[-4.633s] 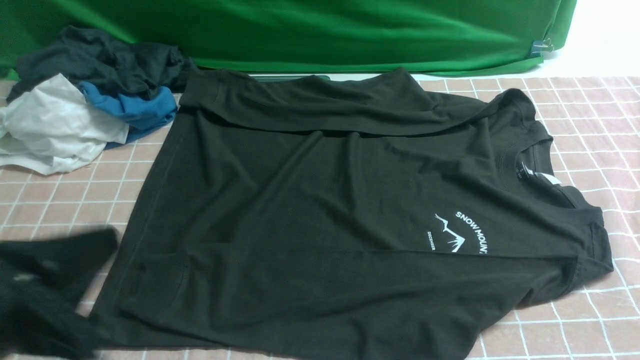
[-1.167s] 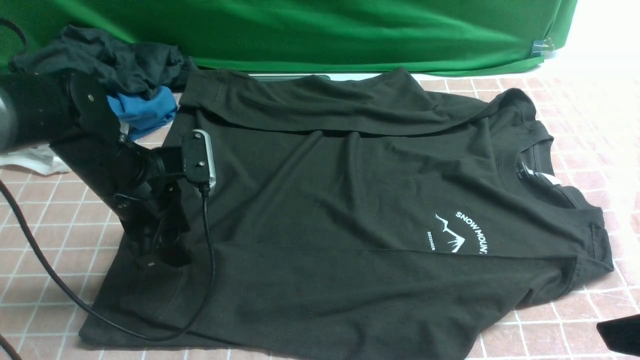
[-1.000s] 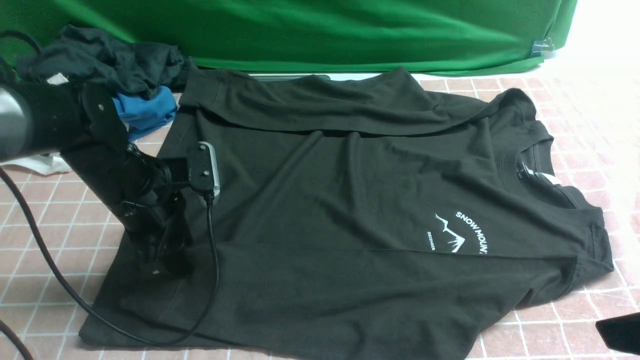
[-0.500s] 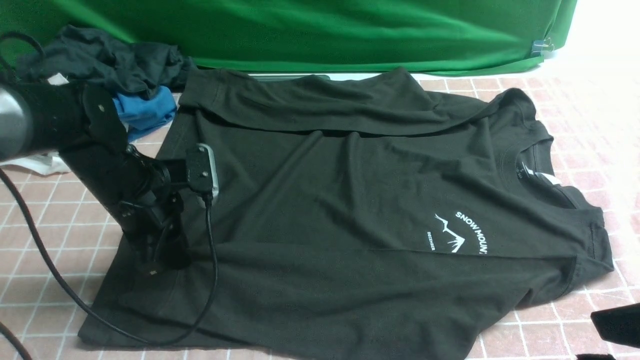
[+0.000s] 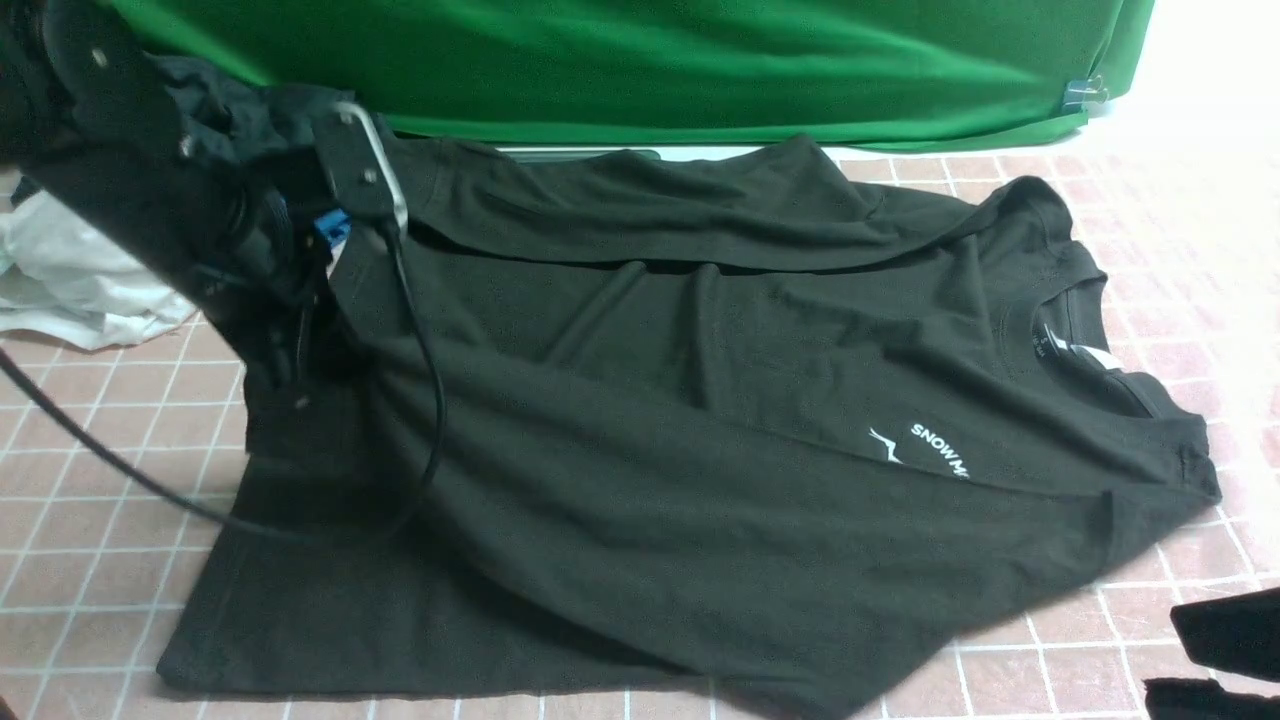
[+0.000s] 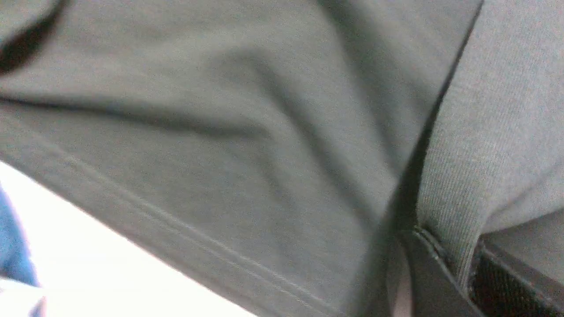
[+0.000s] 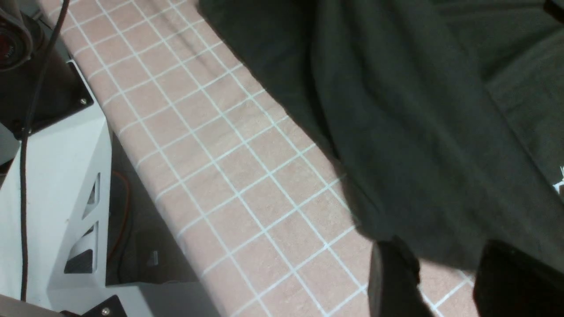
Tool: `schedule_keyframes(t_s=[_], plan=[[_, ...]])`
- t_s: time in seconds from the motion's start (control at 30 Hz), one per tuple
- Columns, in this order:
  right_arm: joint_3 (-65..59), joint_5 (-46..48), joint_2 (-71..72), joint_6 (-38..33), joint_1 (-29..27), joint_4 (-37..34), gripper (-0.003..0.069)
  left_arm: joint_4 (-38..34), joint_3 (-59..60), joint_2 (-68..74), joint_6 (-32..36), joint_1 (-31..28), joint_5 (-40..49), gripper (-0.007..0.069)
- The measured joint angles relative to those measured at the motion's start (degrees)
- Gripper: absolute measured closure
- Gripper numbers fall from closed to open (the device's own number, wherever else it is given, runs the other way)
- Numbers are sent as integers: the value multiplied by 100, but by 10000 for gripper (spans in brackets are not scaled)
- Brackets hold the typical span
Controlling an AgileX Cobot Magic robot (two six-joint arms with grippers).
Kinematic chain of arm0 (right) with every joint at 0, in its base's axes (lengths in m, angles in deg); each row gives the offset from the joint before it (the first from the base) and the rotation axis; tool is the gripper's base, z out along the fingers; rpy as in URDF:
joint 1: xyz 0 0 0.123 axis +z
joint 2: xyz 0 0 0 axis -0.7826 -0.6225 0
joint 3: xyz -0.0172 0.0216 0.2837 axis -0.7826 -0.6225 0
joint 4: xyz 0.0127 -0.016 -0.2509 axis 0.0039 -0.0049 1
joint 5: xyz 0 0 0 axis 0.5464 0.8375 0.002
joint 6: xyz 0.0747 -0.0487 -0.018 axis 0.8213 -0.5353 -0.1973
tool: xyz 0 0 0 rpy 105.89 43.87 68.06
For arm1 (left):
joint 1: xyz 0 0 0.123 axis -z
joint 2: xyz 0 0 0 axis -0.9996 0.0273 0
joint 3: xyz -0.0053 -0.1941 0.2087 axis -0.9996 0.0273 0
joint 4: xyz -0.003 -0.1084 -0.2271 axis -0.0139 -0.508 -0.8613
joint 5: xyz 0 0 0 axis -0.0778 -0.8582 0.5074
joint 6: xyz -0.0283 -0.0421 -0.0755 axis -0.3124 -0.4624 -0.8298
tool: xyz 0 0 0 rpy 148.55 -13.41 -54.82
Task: Fold a long-sleeved shirt over a pink coffee tablecloth.
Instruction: 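Fold the left side of the black T-shirt inward over its body, then grab the top left corner of the dark shirt with the left gripper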
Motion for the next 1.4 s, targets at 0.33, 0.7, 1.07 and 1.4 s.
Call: schedule_keyframes(t_s=[0.33,0.7,1.07,1.4], plan=[[0,-142,0,252,0,0,401,237,-323,445,-378,0,-1024,563],[0,-272,0,303,0,0,401,943,-323,1313,-1145,0,-1988,475],[0,-305,0,1471,0,677,398,1356,-327,1168,-3129,-3,-2911,-17],[0,-1230,-2,2297,0,1974,397,1875,-327,936,-711,242,-3471,477]])
